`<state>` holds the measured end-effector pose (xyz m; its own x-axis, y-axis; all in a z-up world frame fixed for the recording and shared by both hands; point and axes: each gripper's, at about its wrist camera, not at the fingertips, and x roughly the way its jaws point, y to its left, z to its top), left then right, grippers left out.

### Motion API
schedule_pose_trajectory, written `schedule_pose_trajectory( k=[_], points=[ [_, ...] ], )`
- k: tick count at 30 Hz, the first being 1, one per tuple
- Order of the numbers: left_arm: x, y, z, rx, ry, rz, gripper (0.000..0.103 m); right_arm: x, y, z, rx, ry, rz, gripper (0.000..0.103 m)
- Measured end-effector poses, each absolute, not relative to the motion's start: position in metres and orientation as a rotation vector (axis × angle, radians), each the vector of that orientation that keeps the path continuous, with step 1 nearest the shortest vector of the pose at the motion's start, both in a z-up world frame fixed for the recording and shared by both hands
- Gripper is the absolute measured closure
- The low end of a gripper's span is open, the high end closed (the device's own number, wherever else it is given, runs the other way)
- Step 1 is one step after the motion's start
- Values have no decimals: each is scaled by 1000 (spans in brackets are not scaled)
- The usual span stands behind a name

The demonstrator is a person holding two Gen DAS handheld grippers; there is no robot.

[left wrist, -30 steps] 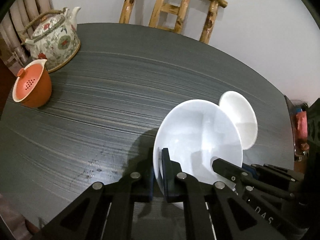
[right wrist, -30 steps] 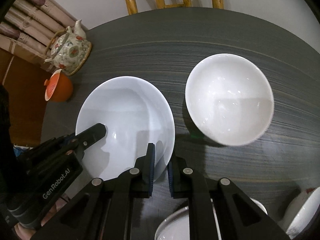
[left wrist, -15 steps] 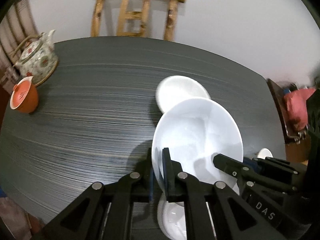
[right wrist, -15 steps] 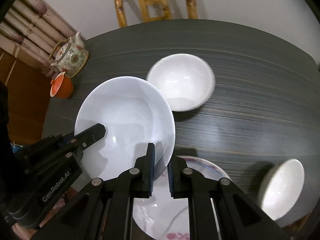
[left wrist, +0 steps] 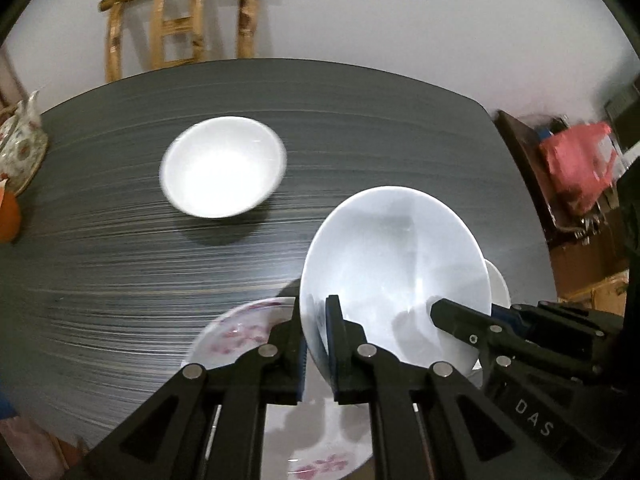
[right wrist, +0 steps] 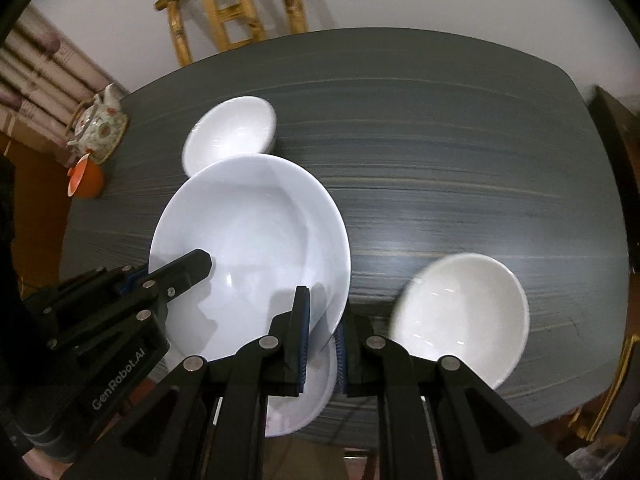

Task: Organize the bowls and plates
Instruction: 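Bring the two held bowls together and nest one inside the other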

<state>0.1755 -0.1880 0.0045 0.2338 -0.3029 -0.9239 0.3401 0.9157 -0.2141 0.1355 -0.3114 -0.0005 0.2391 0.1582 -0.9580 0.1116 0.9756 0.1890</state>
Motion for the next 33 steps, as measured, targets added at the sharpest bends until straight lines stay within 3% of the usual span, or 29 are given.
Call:
schedule_pose_trajectory(
  k=[16,33],
  points=[
    [144,-272,-8,60,1300,-512,93,108,-389,-4,215,1353,-45,91],
    [128,-308,-34,131,1334,-502,91,94,-422,-31,221,1385,-78,91]
  ],
)
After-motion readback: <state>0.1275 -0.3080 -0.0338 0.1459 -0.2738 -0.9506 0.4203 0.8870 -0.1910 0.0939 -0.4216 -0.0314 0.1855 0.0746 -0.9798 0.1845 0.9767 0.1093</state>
